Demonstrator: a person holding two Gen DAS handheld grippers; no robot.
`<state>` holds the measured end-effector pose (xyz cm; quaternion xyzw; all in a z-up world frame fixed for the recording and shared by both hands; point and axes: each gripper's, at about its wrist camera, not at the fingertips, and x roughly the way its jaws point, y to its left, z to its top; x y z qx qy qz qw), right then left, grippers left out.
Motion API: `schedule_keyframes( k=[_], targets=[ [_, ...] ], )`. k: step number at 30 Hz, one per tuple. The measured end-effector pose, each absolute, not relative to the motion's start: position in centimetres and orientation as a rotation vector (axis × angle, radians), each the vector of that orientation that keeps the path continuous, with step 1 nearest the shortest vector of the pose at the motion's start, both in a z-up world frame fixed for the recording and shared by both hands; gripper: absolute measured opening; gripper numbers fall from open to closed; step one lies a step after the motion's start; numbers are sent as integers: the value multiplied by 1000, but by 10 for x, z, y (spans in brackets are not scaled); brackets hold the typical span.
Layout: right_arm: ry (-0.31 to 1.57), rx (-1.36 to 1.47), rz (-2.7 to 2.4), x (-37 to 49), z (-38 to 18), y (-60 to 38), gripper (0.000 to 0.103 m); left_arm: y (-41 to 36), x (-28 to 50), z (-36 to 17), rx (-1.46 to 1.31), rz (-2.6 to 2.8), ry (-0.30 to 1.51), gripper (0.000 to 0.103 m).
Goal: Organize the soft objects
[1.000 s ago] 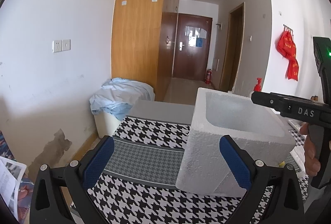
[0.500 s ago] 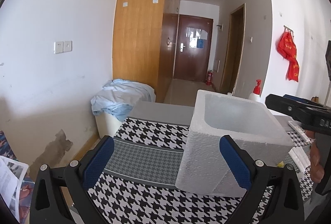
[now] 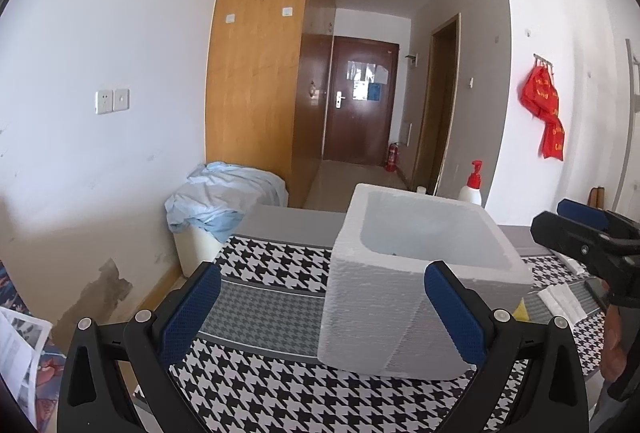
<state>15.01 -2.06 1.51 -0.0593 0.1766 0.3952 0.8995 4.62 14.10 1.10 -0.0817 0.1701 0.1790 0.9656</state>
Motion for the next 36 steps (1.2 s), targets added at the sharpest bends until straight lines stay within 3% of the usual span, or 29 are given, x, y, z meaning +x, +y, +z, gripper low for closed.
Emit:
schedule_keyframes(
  k=[36],
  targets=[
    [296,-76,701,105,-18,-96,101,89,20,1,-144,216,299,102]
  ],
)
